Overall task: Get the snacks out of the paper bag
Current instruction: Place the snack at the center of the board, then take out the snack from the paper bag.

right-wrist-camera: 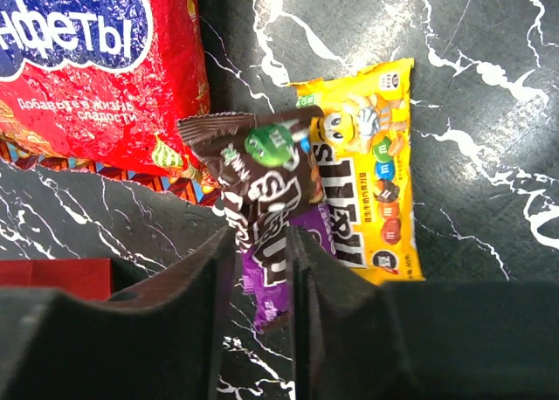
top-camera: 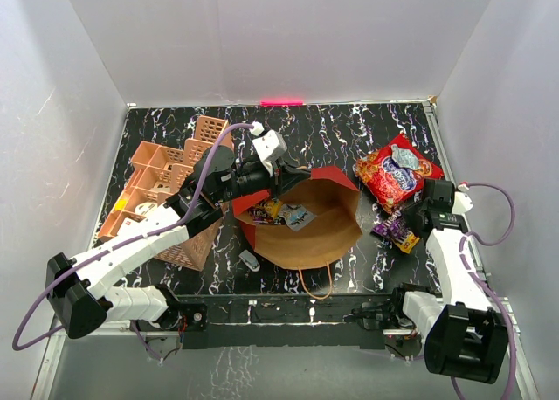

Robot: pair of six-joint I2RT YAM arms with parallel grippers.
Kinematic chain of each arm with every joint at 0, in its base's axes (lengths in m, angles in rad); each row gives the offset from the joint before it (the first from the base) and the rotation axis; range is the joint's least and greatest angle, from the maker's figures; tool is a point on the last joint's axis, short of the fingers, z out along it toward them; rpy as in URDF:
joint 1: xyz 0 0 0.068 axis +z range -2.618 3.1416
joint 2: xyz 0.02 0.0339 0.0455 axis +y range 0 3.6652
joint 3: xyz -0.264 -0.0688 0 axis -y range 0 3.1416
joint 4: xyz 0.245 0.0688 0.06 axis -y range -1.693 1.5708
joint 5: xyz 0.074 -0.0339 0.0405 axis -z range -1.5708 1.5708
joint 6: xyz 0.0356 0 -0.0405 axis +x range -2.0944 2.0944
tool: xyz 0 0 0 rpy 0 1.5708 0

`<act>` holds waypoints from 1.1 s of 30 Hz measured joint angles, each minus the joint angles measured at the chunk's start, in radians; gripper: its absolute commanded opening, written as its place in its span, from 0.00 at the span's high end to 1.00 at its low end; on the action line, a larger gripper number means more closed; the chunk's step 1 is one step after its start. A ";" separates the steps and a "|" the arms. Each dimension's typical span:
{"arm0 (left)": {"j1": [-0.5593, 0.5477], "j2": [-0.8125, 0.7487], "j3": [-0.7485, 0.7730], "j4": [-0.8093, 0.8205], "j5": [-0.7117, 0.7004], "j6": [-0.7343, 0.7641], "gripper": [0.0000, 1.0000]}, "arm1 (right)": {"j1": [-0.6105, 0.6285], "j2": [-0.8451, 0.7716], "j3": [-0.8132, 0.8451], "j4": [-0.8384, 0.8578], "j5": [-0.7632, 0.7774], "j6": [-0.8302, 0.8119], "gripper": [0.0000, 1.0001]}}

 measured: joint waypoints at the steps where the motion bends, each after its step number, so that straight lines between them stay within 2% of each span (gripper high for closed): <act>1: 0.000 0.000 0.000 0.000 0.000 0.000 1.00 | 0.000 -0.003 -0.005 0.006 0.000 0.000 0.58; 8: 0.000 0.000 0.000 0.000 0.000 0.000 1.00 | 0.000 -0.073 -0.008 0.011 0.007 -0.055 0.40; 13: 0.000 0.000 0.000 0.000 0.001 0.000 1.00 | -0.001 -0.156 0.032 0.000 0.003 -0.151 0.22; 19: 0.000 0.000 0.000 0.000 0.007 0.000 1.00 | 0.021 -0.193 0.162 0.033 -0.111 -0.321 0.05; 23: -0.001 0.000 -0.002 0.006 0.010 0.001 1.00 | 0.134 -0.188 0.223 0.097 -0.229 -0.441 0.02; 26: -0.005 -0.004 -0.013 0.015 0.011 0.004 1.00 | 0.272 -0.210 0.232 0.138 -0.306 -0.561 0.03; 30: -0.008 -0.006 -0.016 0.021 0.013 0.010 1.00 | 0.437 -0.306 0.224 0.169 -0.396 -0.732 0.04; 33: -0.009 -0.008 -0.018 0.024 0.014 0.015 1.00 | 0.501 -0.389 0.204 0.189 -0.461 -0.861 0.04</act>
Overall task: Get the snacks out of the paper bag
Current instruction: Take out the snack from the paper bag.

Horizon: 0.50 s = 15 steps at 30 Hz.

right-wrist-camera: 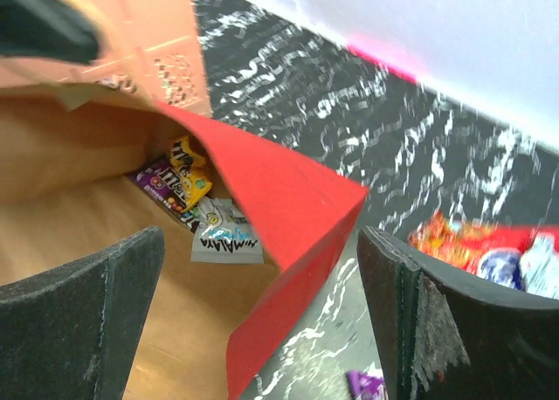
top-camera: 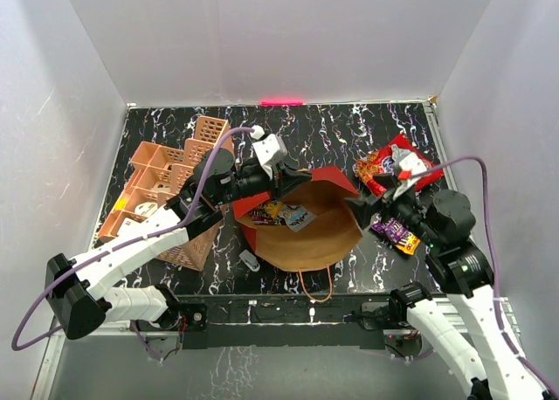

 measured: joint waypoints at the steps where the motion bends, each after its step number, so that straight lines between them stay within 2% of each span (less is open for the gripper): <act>1: 0.000 0.000 -0.001 0.000 0.000 0.002 1.00 | 0.013 -0.031 -0.005 -0.001 -0.029 -0.048 0.03; 5: -0.001 0.000 -0.008 0.002 0.000 0.008 1.00 | 0.033 -0.091 -0.019 -0.002 -0.188 -0.232 0.00; 10: -0.001 0.000 -0.010 0.001 -0.002 0.017 1.00 | 0.065 -0.056 -0.037 -0.024 -0.417 -0.411 0.01; 15: -0.001 0.000 -0.010 0.001 -0.004 0.020 1.00 | 0.128 0.030 -0.038 -0.027 -0.499 -0.504 0.02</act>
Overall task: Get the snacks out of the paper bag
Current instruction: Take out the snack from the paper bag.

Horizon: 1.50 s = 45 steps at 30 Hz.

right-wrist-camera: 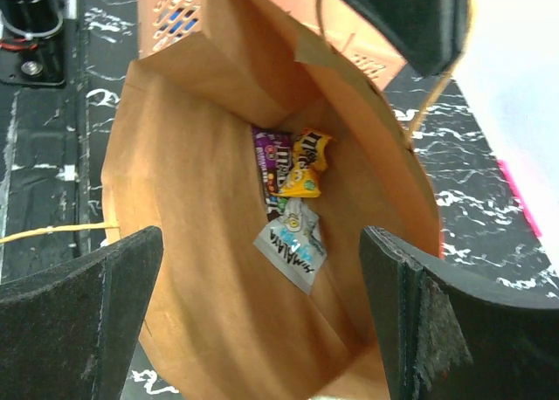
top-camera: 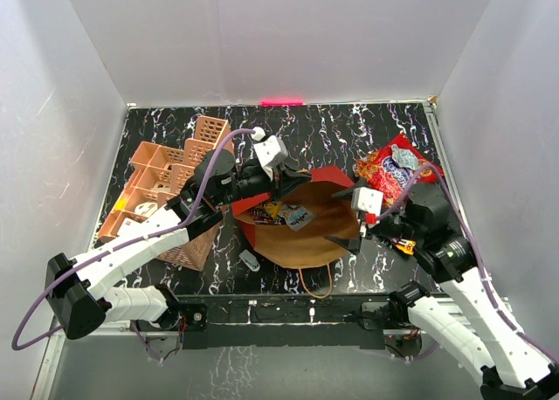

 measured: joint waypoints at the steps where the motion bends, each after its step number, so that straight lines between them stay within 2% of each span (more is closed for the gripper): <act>1: 0.000 0.000 0.000 0.000 0.000 0.000 1.00 | 0.017 0.018 0.000 0.000 0.002 -0.016 0.03; 7: 0.000 0.000 0.000 0.000 -0.002 0.000 1.00 | 0.170 0.135 -0.005 0.034 0.100 -0.055 0.08; 11: 0.000 0.000 0.000 -0.001 -0.014 0.000 1.00 | 0.353 0.211 -0.070 0.132 0.271 -0.066 0.11; 16: 0.000 0.000 0.000 0.001 -0.015 -0.006 1.00 | 0.508 0.328 -0.169 0.294 0.509 -0.095 0.23; 22: 0.000 0.000 0.000 0.006 -0.008 -0.027 1.00 | 0.520 0.483 -0.258 0.553 0.681 -0.131 0.33; 27: 0.000 -0.009 0.000 0.016 0.005 -0.042 1.00 | 0.523 0.618 -0.261 0.697 0.742 -0.167 0.37; 38: 0.000 -0.016 0.000 0.018 0.013 -0.047 1.00 | 0.522 0.891 -0.275 1.064 0.804 -0.195 0.38; 45: 0.000 -0.017 0.000 0.019 0.022 -0.050 1.00 | 0.523 1.049 -0.274 1.288 0.836 -0.190 0.34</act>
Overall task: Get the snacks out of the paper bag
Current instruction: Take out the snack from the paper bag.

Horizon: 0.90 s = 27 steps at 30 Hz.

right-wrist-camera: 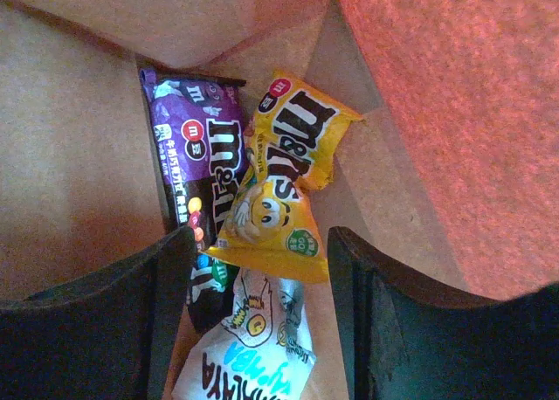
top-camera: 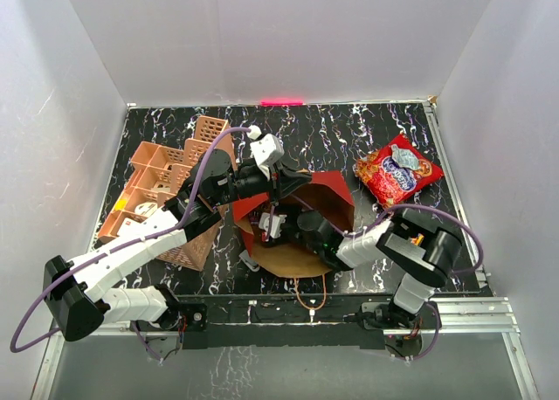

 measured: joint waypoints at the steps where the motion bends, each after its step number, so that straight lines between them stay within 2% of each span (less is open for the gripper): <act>1: 0.000 0.000 0.000 0.000 0.003 0.000 1.00 | 0.000 0.016 0.000 0.020 0.004 0.000 0.32; 9: 0.000 0.000 0.000 0.000 0.019 -0.008 1.00 | 0.000 0.168 0.050 0.157 0.058 -0.014 0.22; 14: 0.000 0.000 0.000 0.000 0.027 -0.010 1.00 | -0.004 0.236 0.091 0.207 0.089 -0.043 0.23; 17: 0.000 0.000 0.000 0.000 0.031 -0.011 1.00 | -0.016 0.269 0.121 0.220 0.092 -0.053 0.29; 27: 0.000 0.000 0.000 0.000 0.032 -0.010 1.00 | -0.041 0.300 0.148 0.217 0.089 -0.054 0.70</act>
